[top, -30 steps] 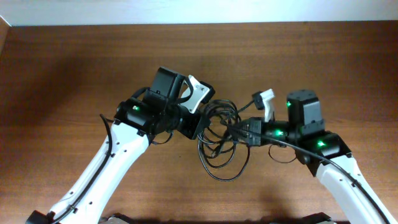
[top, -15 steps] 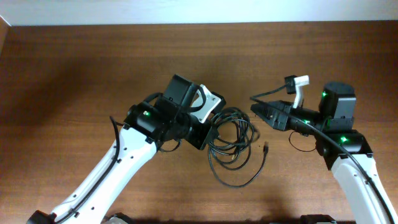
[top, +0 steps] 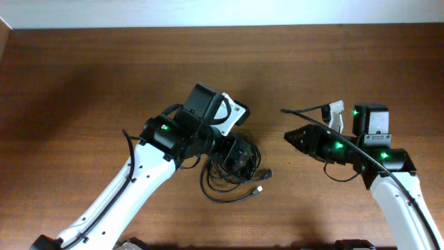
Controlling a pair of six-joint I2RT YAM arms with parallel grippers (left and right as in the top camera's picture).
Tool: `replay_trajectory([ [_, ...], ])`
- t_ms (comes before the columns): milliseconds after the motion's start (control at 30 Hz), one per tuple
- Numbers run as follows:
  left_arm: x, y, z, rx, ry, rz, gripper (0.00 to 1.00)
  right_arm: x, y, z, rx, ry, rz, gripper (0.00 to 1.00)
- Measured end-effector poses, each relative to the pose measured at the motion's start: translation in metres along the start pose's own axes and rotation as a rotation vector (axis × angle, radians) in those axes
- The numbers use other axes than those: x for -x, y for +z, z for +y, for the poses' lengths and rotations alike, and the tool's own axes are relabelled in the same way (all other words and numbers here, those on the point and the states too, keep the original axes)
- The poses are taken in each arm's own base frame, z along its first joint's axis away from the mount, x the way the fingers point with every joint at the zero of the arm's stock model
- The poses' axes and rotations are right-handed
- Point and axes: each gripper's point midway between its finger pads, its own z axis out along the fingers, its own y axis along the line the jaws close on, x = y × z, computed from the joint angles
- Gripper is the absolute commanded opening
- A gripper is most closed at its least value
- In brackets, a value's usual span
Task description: Untangle cables
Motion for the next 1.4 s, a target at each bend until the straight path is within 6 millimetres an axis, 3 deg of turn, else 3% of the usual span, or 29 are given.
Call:
replay_trajectory([
  [133, 0.0, 0.0, -0.004, -0.019, -0.022, 0.002, 0.97, -0.005, -0.001, -0.02, -0.102, 0.043, 0.004, 0.51],
  [200, -0.005, 0.004, -0.008, -0.029, -0.021, 0.016, 0.79, -0.007, -0.002, -0.027, -0.144, 0.056, 0.004, 0.52],
  [233, -0.012, 0.009, -0.008, -0.031, -0.023, 0.035, 0.77, -0.006, -0.003, -0.032, -0.169, 0.057, -0.006, 0.52],
  [400, -0.041, 0.028, 0.019, 0.099, -0.239, 0.093, 0.87, -0.005, -0.003, -0.036, -0.192, 0.057, -0.015, 0.52],
  [533, -0.059, 0.043, 0.041, 0.202, -0.521, 0.08, 0.77, -0.007, -0.004, -0.038, -0.201, 0.065, -0.009, 0.52],
  [567, -0.061, 0.046, 0.043, 0.21, -0.569, 0.074, 0.8, -0.007, -0.004, -0.038, -0.202, 0.067, -0.006, 0.52],
  [600, -0.071, 0.051, 0.046, 0.229, -0.669, 0.079, 0.99, -0.008, -0.004, -0.038, -0.203, 0.069, -0.004, 0.52],
  [700, -0.094, 0.06, 0.052, 0.276, -0.971, 0.092, 0.99, -0.01, -0.004, -0.04, -0.21, 0.076, 0.003, 0.52],
  [733, -0.1, 0.062, 0.053, 0.292, -1.077, 0.091, 0.98, -0.012, -0.004, -0.04, -0.212, 0.08, 0.008, 0.52],
  [767, -0.102, 0.063, 0.053, 0.298, -1.14, 0.086, 0.89, -0.013, -0.004, -0.041, -0.214, 0.084, 0.012, 0.52],
  [800, -0.099, 0.064, 0.053, 0.294, -1.189, 0.067, 0.75, -0.013, -0.004, -0.041, -0.215, 0.085, 0.014, 0.52],
  [833, -0.093, 0.065, 0.053, 0.282, -1.231, 0.04, 0.7, -0.013, -0.004, -0.041, -0.215, 0.085, 0.014, 0.52],
  [900, -0.082, 0.067, 0.054, 0.254, -1.253, -0.004, 0.67, -0.013, -0.004, -0.041, -0.215, 0.085, 0.014, 0.52],
  [1033, -0.079, 0.069, 0.05, 0.244, -1.277, -0.017, 0.73, -0.013, -0.004, -0.041, -0.215, 0.085, 0.014, 0.52],
  [1167, -0.091, 0.088, 0.04, 0.274, -1.311, 0.045, 0.65, -0.013, -0.004, -0.041, -0.215, 0.084, 0.014, 0.52],
  [1367, -0.113, 0.112, 0.048, 0.358, -1.36, 0.13, 0.62, -0.013, -0.004, -0.041, -0.215, 0.085, 0.014, 0.52],
  [1400, -0.113, 0.113, 0.048, 0.359, -1.362, 0.131, 0.57, -0.013, -0.004, -0.041, -0.215, 0.085, 0.014, 0.52],
])
